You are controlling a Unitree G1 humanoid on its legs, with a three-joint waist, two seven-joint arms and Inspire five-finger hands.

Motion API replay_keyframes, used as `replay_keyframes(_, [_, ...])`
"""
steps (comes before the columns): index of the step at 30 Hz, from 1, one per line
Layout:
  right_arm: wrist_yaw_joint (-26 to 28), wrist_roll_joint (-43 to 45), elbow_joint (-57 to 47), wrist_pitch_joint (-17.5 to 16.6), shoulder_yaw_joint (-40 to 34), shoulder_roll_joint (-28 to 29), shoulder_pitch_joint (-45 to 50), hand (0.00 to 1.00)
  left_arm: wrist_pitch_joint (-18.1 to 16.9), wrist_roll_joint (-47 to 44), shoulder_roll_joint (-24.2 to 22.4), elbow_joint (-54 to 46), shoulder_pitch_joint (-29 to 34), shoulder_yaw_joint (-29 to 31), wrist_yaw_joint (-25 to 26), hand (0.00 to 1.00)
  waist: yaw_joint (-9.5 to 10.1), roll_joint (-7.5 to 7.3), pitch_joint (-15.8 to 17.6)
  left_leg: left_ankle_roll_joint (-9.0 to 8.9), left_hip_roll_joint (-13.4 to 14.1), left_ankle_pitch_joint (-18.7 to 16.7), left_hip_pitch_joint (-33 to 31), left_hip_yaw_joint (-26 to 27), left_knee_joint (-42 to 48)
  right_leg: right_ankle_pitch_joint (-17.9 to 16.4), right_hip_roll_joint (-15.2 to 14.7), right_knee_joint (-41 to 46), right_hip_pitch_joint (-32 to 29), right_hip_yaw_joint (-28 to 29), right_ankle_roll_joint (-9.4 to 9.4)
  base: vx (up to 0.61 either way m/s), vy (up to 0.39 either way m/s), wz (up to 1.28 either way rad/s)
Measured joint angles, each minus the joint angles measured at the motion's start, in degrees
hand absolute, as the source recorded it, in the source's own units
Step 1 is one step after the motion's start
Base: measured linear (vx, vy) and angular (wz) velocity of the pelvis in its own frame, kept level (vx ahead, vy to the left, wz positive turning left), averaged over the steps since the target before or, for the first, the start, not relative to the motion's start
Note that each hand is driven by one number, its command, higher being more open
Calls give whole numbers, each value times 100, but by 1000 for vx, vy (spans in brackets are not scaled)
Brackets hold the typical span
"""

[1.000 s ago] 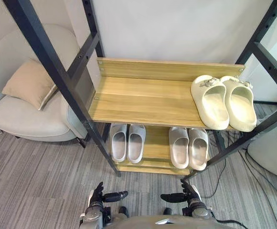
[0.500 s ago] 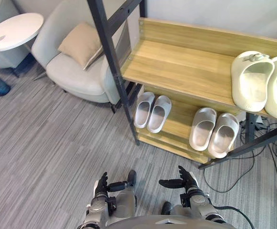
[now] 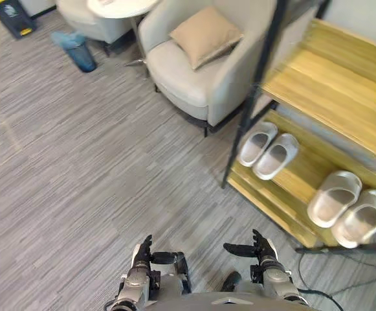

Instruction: Organize the slippers on the shoe rack

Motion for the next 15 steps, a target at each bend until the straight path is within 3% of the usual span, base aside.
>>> replay_keyframes(3, [95,-13,48,1,52,151,2,100,-3,-18,37,7,139,90,-14,100,24,-11,-18,169,-177,-111,76,-180,-19,-63,-169,144,98,-71,121,-39,107,30])
replay_keyframes(5, [121,-56,99,42,60,176,12,100,-8,-13,57,13,149,155,-11,100,39,-58,11,306,-399,-210,162,-257,-19,-439,-571,822,49,-168,294,8,155,48])
replay_keyframes(6, [124,-77,102,78,74,202,10,100,-23,-13,90,18,159,227,-24,100,55,-187,42,380,-587,-273,214,-316,-19,-669,-822,1185,50,-142,412,19,183,62])
replay_keyframes(8, [152,-122,69,79,57,223,67,100,-55,-12,107,36,163,256,-23,100,42,-335,0,523,-778,-357,317,-717,-13,-1072,-760,1386,22,541,675,59,86,79])
replay_keyframes(9, [186,-123,35,74,55,242,121,100,-61,-15,203,88,161,265,-57,100,36,-441,-41,635,-938,-404,388,-1013,-3,-1071,-713,1438,30,891,613,124,30,87])
replay_keyframes(10, [203,-127,50,78,62,217,115,100,-70,-51,201,104,132,311,-56,100,38,-419,-27,798,-968,-346,451,-1263,24,-1034,-800,1903,-45,1041,601,135,39,76])
replay_keyframes(11, [223,-128,44,102,64,152,71,100,-69,-63,152,126,105,317,-28,100,53,-380,-5,860,-934,-355,446,-1382,85,-1052,-866,2433,-323,1288,458,143,90,75])
replay_keyframes(12, [224,-163,39,96,86,119,12,100,-57,-88,149,158,84,325,-17,100,17,-283,34,877,-795,-500,424,-1630,276,-1267,-599,2430,-524,1643,164,114,95,77])
replay_keyframes(14, [224,-226,3,82,302,66,-34,100,-57,-107,132,181,71,364,-26,100,22,-199,86,839,-589,-780,489,-1971,514,-1327,-104,2415,-1055,2230,112,136,38,96])
replay_keyframes(15, [224,-227,-33,78,408,66,-25,100,-54,-114,135,236,58,408,-30,100,16,-255,65,749,-554,-902,597,-2152,586,-1306,77,2352,-1345,2545,142,166,-27,94])
